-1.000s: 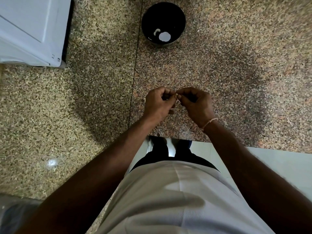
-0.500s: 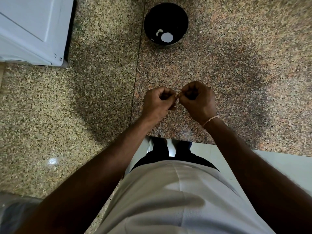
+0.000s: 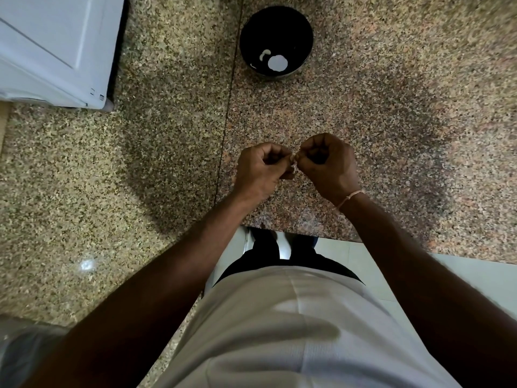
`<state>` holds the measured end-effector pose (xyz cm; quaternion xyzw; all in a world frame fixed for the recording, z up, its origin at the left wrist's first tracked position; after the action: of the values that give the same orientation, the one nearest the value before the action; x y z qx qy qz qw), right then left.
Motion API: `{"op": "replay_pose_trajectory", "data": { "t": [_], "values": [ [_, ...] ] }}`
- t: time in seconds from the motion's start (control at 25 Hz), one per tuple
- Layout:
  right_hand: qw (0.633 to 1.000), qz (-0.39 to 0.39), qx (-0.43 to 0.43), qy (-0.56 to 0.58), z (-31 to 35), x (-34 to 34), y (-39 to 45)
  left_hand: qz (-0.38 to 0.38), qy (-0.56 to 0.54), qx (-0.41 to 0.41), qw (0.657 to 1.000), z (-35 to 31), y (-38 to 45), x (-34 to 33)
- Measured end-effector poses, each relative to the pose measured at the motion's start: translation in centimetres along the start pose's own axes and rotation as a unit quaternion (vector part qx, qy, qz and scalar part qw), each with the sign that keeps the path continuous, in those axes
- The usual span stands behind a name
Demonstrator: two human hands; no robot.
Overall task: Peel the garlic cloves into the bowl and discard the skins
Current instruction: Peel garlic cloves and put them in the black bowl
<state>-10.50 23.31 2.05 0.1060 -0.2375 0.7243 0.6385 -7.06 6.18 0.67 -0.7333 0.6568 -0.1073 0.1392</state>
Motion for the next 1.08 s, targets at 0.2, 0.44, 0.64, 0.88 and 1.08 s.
{"op": "replay_pose_trajectory", "data": {
  "t": [0.2, 0.44, 0.64, 0.88, 1.08],
  "values": [
    [0.998, 0.015, -0.018, 0.051, -0.3, 0.2, 0.1, 0.001, 0.055, -0.044, 0.998, -1.0, 0.1, -0.1],
    [0.999, -0.006, -0.012, 0.029, 0.0, 0.7, 0.0, 0.000, 0.121, -0.070, 0.990, -2.0, 0.0, -0.7],
    [1.000, -0.011, 0.010, 0.018, 0.3, 1.0, -0.2, 0.006, 0.104, -0.067, 0.992, -1.6, -0.2, -1.0],
    [0.996, 0.014, -0.031, 0.085, -0.8, 0.7, -0.3, 0.033, -0.049, -0.003, 0.998, 0.3, -0.3, -1.0],
    [0.984, 0.045, -0.070, 0.159, -1.7, 0.3, -0.6, 0.029, -0.151, 0.052, 0.987, 1.7, -0.5, -1.1]
  ]
}}
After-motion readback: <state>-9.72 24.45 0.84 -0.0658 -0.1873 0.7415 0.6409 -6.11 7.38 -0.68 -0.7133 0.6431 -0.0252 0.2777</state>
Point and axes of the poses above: each hand's wrist, its own y-axis towards the middle knuckle, its own x-axis out of the back of the hand, z = x × y, the point moved 7 cm from there along y, towards the middle knuckle, and after that the axes turned 5 degrees about -y, right-handed, at the moved point
